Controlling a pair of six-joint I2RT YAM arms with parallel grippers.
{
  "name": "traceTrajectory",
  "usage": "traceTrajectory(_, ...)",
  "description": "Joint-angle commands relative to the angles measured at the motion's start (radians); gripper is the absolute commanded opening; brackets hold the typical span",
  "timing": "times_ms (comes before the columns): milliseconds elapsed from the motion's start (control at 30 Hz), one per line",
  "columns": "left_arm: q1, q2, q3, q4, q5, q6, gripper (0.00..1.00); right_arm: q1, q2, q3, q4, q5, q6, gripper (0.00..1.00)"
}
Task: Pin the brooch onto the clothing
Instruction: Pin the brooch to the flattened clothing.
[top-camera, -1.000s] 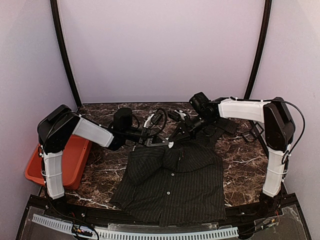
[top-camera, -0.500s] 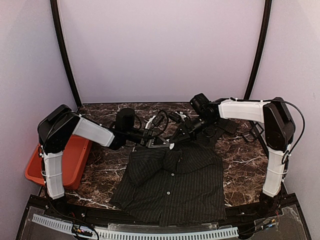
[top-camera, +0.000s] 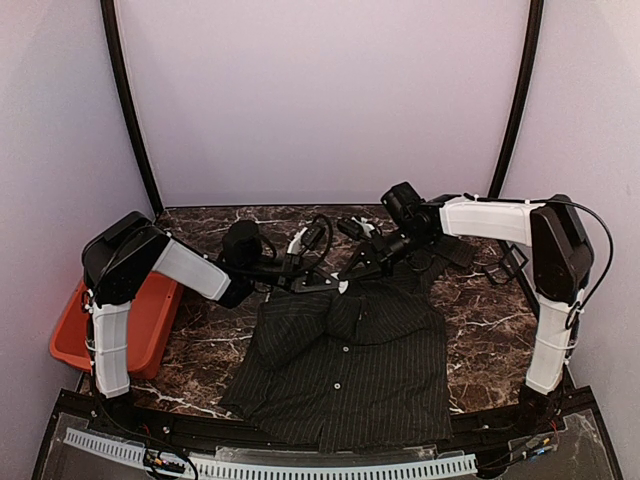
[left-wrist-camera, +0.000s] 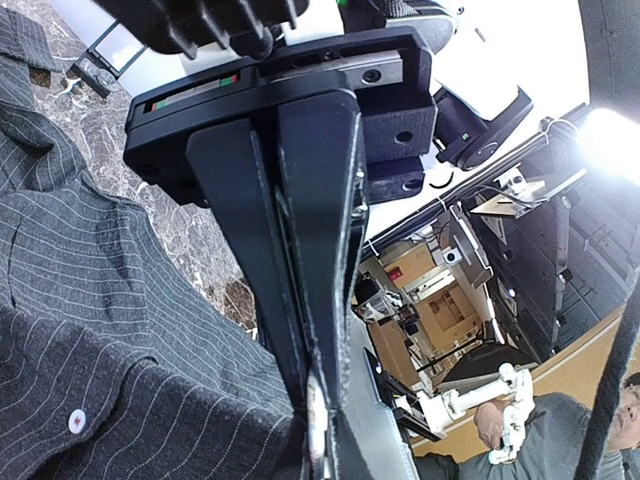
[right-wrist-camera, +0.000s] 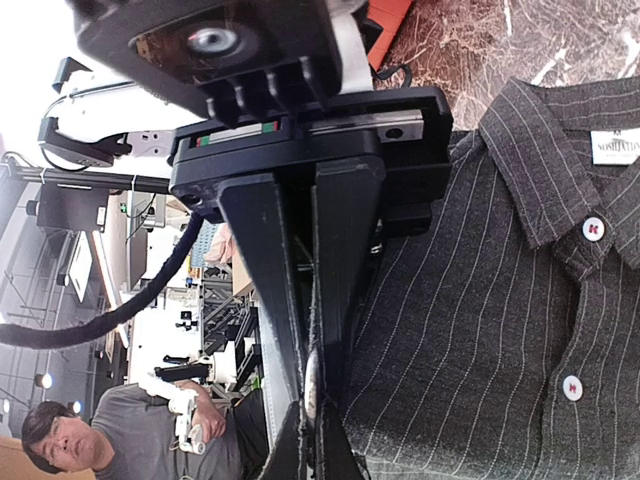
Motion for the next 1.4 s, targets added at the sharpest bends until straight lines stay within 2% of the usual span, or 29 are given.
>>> traceTrajectory(0, 0.003, 0.007, -0.011, 0.070, -0.027, -0.029, 0.01, -0.001, -0.058, -0.009, 0.052, -0.080, 0.037, 0.00)
traceTrajectory(67, 0.004, 0.007, -0.011, 0.073, -0.028, -0.030, 0.01, -0.004, -0.059, -0.013, 0.057, -0.080, 0.042, 0.03)
traceTrajectory(267, 0.003, 0.008, -0.003, 0.074, -0.007, -0.041, 0.01, -0.021, -0.070, -0.035, 0.065, -0.079, 0.037, 0.24)
traceTrajectory(333, 0.004, 0.009, 0.001, 0.072, 0.009, -0.049, 0.01, -0.037, -0.086, -0.043, 0.063, -0.073, 0.033, 0.27)
traceTrajectory(867, 0.003, 0.010, 0.000, 0.069, 0.014, -0.063, 0.01, -0.012, -0.047, 0.001, -0.031, 0.067, -0.067, 0.25)
traceTrajectory(1100, 0.003, 0.012, 0.001, 0.076, 0.016, -0.067, 0.01, -0.001, -0.038, -0.005, -0.034, 0.090, -0.072, 0.18)
traceTrajectory(1367, 0.003, 0.015, 0.003, 0.079, 0.016, -0.068, 0.01, 0.008, -0.017, 0.002, -0.043, 0.098, -0.074, 0.15)
